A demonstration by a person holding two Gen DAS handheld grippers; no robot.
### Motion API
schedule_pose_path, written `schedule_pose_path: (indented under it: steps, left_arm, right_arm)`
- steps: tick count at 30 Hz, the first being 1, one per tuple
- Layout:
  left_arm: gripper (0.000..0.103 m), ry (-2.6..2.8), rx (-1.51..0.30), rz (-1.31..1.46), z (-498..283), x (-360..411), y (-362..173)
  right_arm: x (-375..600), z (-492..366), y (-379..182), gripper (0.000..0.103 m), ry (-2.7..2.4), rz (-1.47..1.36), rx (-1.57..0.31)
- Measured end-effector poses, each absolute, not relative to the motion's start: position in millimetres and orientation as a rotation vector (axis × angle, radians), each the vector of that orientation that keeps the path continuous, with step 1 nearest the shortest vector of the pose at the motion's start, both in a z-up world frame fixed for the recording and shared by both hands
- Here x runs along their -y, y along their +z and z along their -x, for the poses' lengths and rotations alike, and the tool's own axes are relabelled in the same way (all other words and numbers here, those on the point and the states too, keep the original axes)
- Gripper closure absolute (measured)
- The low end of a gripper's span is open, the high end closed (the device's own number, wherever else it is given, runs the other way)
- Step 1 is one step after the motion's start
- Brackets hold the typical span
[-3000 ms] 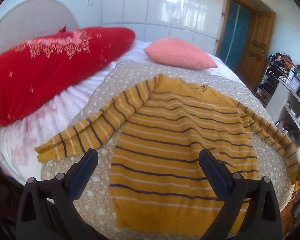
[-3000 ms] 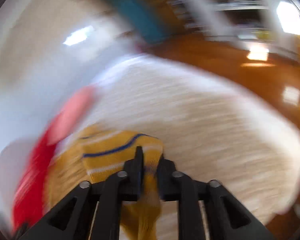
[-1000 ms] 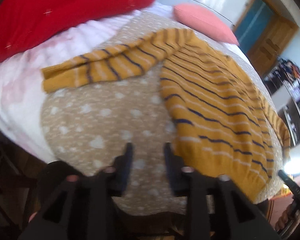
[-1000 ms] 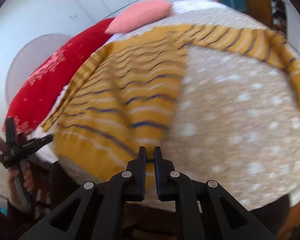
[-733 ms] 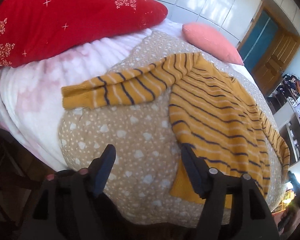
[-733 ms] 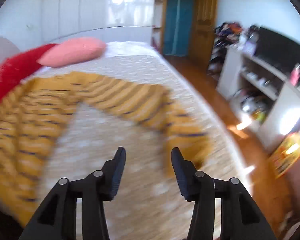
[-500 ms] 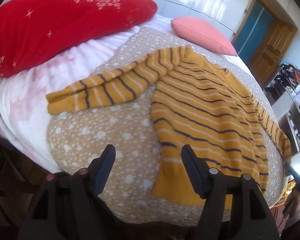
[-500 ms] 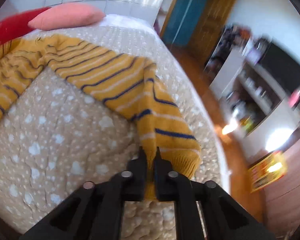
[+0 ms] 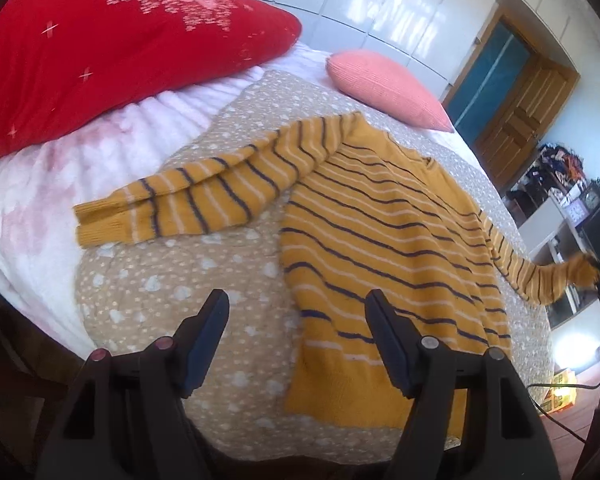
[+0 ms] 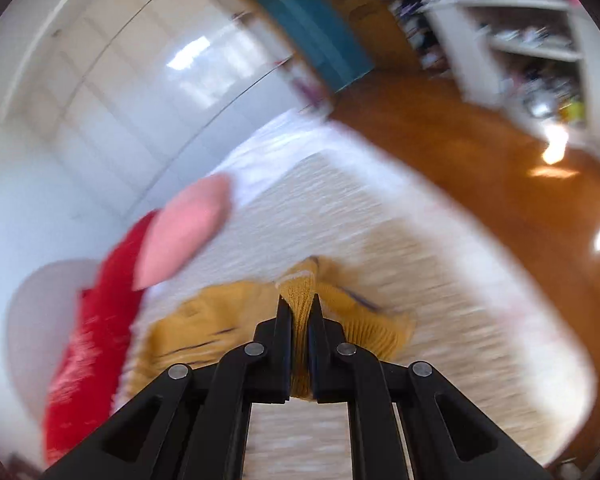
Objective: Fold small clothes
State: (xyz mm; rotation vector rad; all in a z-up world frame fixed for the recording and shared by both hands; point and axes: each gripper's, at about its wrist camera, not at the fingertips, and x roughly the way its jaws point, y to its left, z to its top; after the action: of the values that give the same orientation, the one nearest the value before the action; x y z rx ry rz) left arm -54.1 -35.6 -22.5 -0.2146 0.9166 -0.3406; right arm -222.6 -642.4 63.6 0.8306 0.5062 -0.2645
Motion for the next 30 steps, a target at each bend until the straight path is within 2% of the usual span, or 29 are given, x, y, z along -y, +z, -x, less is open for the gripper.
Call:
schedule_pose_path:
  steps: [5,9,13,18,20,22,23,27,30]
  left_arm:
    - [0.03,-0.27,-0.875,0.261,56.7,-10.7,-23.7]
    - [0.027,-0.186,-0.86,0.282,61.2,-52.5,-28.0]
    - [0.027,-0.112,-0.863,0.313,63.3,-89.7,-34.8]
    - [0.027,-0.041,-0.855,0.336,65.1,-123.5,-41.5]
    - [0.027,-0.028,-0.854,0.348,66.1,-130.9,-44.1]
    - [0.027,-0.023,-0.854,0.36,67.9,-137.7,-46.8]
    - [0.027,-0.02,-0.857,0.365,68.3,-140.8,-48.8]
    - [0.027,-0.005,-0.861,0.384,71.8,-149.8,-53.9]
    - [0.026,0.01,-0.859,0.394,73.8,-154.8,-55.1]
  right_arm:
    - [557.9,93.3,66.9,0.097,-0.03,-0.858,-0.597]
    - [489.3,-8.0,47.9,0.096,0.06,-0.823,-0.692]
    - [431.7,-95.9,-3.2,0.096,0.07,-0.797,-0.823]
    - [399.0,-148.5,-70.1,0.092,0.024,-0.78,-0.941]
    - [389.9,-154.6,-80.4,0.09,0.027,-0.765,-0.958]
    - [371.1,-160.7,-81.0,0.074,0.034,-0.703,-0.954]
    - [363.0,-163.4,-73.8,0.061,0.041,-0.652,-0.94]
    - [324.5,-163.8,-42.1,0.053,0.034,-0.439,-0.899]
    - [279.4,-154.1,-23.6,0.053,0.148,-0.313,-0.908]
